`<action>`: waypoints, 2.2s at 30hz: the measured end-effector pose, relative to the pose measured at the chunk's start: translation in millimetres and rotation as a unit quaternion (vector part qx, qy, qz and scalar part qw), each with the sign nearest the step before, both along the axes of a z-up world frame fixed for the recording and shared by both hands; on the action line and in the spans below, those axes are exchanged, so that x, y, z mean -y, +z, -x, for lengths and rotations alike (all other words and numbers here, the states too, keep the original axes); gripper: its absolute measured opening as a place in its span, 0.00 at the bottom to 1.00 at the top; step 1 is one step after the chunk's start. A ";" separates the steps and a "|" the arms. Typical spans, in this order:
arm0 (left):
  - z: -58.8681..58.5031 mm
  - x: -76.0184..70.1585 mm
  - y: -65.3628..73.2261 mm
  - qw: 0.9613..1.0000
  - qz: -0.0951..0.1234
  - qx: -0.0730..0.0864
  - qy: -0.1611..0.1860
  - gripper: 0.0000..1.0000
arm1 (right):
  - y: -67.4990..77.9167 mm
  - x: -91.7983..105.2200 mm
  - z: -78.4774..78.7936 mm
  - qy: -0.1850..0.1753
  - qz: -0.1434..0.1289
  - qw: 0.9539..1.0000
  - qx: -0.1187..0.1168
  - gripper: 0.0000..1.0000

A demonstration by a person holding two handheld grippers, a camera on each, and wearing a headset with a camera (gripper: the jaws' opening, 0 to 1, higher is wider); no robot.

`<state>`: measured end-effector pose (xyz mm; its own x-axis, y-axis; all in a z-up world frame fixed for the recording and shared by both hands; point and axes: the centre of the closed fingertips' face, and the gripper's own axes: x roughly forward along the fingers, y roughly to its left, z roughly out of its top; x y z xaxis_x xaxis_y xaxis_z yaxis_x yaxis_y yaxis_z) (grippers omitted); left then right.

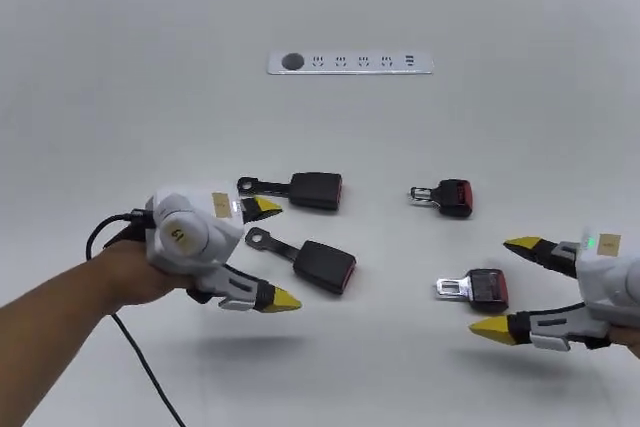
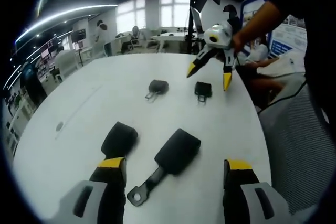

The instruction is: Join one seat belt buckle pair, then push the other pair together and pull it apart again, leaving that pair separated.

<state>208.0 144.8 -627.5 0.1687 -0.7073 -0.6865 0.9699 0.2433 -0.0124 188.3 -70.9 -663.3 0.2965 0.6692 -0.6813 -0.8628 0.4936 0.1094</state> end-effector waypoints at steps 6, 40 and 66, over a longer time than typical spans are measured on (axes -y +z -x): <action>-3.8 9.0 -17.0 0.999 -0.016 -0.005 -0.044 0.72 | -4.0 -1.0 2.8 0.031 0.009 0.999 -0.013 0.74; -12.0 26.0 -60.6 0.992 -0.074 -0.011 -0.101 0.38 | -24.4 -5.9 -0.7 0.090 0.066 0.994 -0.018 0.37; -9.7 26.7 -62.0 0.994 -0.095 -0.023 -0.055 0.35 | -30.9 -29.0 -13.8 0.091 0.059 0.994 -0.015 0.35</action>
